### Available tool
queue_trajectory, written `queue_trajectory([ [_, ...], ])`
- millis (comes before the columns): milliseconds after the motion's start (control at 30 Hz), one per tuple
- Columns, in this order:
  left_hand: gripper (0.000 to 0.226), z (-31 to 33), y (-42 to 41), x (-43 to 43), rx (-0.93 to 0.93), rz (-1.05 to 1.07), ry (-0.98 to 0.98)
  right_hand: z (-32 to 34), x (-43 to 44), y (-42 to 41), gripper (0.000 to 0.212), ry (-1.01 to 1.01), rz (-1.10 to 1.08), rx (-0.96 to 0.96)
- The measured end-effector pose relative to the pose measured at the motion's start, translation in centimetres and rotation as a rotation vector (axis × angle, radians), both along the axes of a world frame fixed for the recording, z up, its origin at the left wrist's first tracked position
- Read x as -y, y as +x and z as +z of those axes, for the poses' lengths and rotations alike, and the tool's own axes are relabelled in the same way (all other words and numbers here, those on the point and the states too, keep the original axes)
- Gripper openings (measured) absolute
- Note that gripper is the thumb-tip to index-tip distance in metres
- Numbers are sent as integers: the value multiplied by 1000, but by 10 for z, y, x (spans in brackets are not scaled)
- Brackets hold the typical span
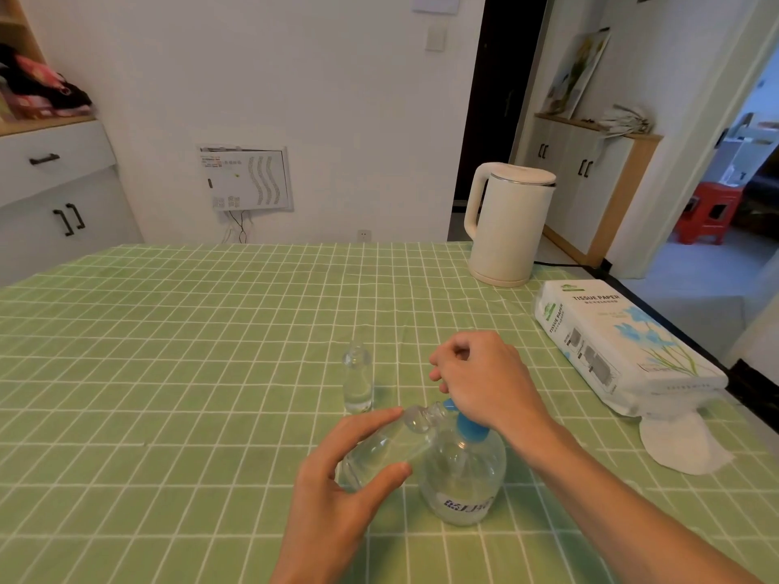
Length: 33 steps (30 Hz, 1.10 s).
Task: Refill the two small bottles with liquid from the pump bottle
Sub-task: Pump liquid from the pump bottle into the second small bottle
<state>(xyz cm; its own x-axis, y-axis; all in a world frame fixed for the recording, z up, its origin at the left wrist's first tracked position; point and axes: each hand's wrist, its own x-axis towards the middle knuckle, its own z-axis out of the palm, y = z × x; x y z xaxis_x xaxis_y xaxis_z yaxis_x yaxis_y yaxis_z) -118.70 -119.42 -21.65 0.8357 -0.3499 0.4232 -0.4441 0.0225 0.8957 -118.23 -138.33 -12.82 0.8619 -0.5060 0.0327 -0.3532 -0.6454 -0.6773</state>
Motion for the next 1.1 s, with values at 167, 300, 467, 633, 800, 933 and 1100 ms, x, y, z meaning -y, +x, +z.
queue_trajectory([
  [167, 53, -2, 0, 4, -8, -8, -31, -5, 1, -1, 31, 3, -2, -22],
  [300, 53, -3, 0, 5, -11, -29, -43, -3, 1, -2, 30, 1, -6, -21],
  [467, 47, -1, 0, 3, -18, -27, -59, 4, 2, 0, 30, -30, 2, -24],
  [633, 46, -1, 0, 4, -27, -24, -69, 4, 1, 0, 29, -31, 3, -25],
  [800, 46, -4, 1, 5, -33, -28, -61, 0, 0, -1, 29, -13, -6, -18],
  [933, 46, -4, 0, 6, -37, -29, -56, -3, 0, -2, 30, -16, -12, -30],
  [1100, 46, -3, -1, 5, -35, -30, -50, 1, 0, -2, 31, -25, 0, -31],
])
